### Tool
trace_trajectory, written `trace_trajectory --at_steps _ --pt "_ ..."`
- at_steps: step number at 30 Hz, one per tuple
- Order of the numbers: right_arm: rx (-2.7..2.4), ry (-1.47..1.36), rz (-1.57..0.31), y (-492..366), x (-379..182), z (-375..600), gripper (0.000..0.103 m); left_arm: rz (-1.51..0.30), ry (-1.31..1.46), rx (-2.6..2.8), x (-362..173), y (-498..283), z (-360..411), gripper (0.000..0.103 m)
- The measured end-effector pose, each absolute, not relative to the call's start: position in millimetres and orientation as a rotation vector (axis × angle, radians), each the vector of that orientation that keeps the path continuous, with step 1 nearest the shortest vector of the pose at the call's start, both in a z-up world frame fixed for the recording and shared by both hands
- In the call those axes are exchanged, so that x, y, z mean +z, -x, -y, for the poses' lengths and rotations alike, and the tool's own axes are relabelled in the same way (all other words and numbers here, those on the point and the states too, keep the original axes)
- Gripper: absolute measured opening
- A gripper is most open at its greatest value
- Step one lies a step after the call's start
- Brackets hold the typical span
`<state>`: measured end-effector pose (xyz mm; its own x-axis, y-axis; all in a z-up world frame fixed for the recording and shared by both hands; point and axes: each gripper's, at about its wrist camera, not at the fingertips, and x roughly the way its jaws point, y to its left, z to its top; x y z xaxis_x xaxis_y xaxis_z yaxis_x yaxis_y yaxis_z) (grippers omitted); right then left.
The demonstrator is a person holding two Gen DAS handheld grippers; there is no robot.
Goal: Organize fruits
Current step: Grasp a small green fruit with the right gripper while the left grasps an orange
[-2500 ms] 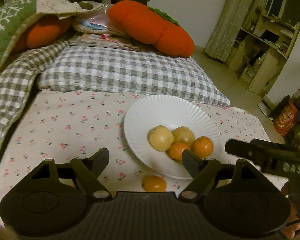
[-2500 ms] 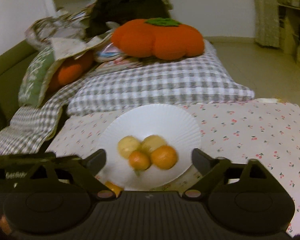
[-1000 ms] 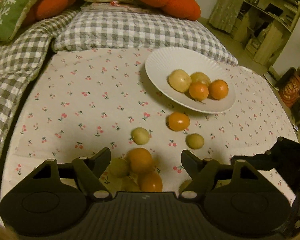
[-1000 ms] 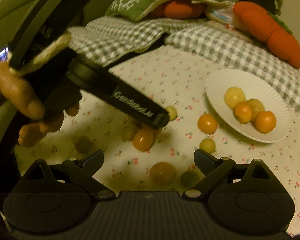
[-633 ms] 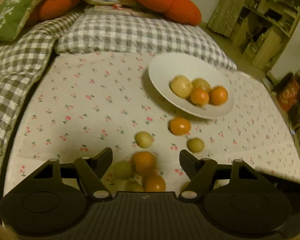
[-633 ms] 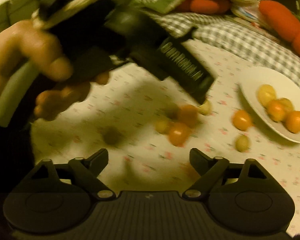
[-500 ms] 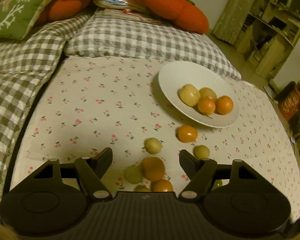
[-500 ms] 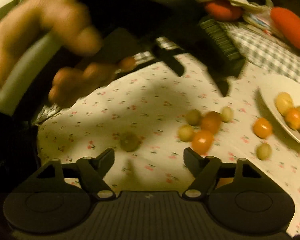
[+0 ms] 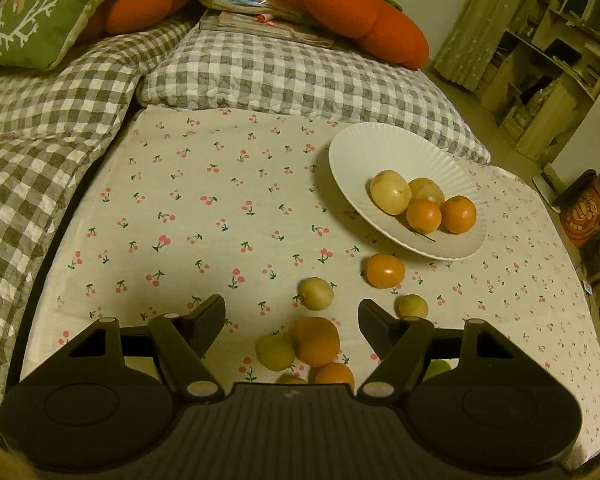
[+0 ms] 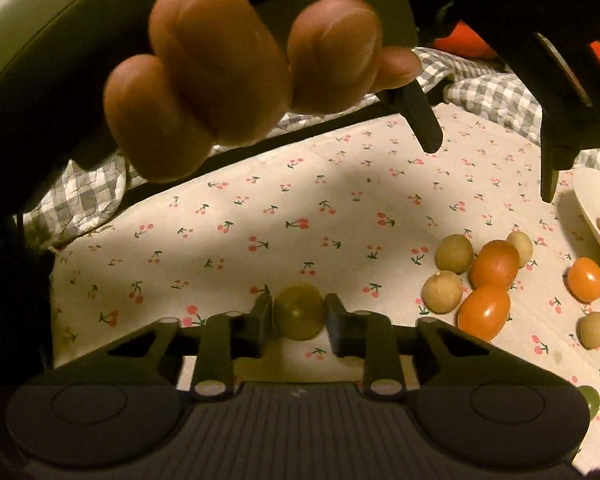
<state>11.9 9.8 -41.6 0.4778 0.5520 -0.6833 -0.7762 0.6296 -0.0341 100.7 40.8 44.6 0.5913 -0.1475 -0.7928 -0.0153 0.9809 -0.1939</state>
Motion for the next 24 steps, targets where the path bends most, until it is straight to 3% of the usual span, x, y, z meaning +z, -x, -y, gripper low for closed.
trace_trajectory --at_steps 7,24 --pt "0.794 0.393 -0.753 -15.2 -23.4 0.2 0.025 -0.953 0.163 -0.093 37.1 -103.4 -35.8 0.062" --pt "0.607 0.343 -0.797 -44.0 22.5 79.4 0.024 -1.015 0.136 -0.149 9.0 -117.0 -16.2 0.034"
